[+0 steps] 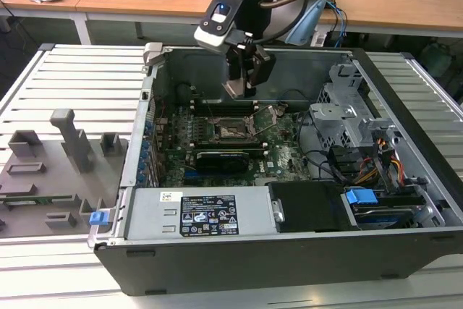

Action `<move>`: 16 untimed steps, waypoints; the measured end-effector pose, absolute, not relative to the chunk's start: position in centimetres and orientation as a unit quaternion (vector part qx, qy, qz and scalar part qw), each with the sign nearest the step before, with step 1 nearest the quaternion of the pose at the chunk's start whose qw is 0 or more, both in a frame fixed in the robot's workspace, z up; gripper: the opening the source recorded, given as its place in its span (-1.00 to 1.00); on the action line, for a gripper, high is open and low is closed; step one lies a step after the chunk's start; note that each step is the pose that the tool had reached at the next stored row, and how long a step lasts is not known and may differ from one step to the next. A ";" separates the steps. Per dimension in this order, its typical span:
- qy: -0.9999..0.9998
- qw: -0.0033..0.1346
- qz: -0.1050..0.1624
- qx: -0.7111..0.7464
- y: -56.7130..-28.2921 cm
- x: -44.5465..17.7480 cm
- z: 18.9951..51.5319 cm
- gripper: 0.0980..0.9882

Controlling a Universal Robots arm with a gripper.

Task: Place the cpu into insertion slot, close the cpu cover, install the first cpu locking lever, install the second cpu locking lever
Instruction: 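Place the cpu into insertion slot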

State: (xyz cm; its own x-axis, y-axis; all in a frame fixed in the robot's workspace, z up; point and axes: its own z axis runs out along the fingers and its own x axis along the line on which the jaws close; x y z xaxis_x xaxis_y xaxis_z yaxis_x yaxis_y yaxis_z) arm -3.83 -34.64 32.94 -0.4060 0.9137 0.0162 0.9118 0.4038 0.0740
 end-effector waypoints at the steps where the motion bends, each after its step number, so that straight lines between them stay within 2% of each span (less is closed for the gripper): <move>1: 0.837 0.013 0.035 0.546 -34.6 -3.8 32.9 -0.01; 16: 0.831 0.014 0.024 0.556 -34.6 -3.8 31.4 -0.01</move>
